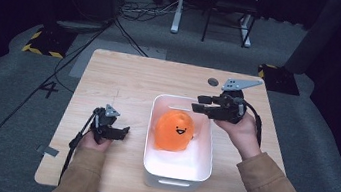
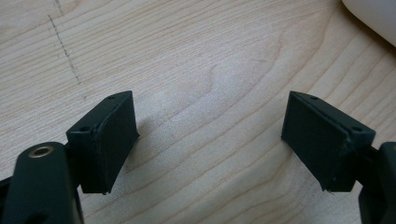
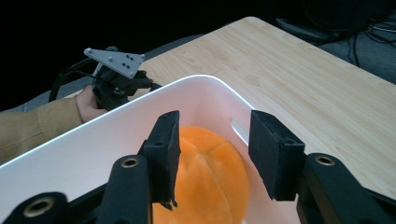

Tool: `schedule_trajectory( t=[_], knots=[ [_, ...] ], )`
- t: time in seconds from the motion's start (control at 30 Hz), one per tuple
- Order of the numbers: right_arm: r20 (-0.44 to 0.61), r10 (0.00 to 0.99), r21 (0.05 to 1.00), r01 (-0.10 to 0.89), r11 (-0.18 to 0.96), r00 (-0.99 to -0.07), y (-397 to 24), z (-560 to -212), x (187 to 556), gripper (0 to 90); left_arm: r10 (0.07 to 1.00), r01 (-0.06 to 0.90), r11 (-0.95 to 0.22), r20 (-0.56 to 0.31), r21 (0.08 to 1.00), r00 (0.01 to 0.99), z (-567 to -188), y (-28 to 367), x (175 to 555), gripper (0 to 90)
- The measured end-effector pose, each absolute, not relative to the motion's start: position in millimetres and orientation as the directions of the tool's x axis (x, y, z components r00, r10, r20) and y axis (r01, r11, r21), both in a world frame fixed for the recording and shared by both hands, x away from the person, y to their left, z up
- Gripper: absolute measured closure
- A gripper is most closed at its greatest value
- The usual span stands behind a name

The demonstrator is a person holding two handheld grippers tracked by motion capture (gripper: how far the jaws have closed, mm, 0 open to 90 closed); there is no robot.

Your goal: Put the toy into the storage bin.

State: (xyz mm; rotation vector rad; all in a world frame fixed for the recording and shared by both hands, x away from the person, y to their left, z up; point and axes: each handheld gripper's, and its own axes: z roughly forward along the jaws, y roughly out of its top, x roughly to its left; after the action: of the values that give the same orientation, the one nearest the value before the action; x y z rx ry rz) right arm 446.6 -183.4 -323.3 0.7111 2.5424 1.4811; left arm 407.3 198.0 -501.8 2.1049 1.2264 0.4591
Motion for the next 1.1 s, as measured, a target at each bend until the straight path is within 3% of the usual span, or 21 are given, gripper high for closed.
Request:
schedule_trajectory(
  t=[0.47,1.1],
  knots=[
    [0.113,0.53,0.864,0.347,0.366,-0.84,-231,-316,442,38.2,0.868,0.637,-0.349,-0.02,0.687,0.497,-501,198,407,18.5],
    [0.079,0.625,0.838,0.391,0.381,-0.777,-289,-326,435,36.5,0.866,0.637,-0.35,-0.021,0.686,0.499,-502,198,407,18.6]
  ],
)
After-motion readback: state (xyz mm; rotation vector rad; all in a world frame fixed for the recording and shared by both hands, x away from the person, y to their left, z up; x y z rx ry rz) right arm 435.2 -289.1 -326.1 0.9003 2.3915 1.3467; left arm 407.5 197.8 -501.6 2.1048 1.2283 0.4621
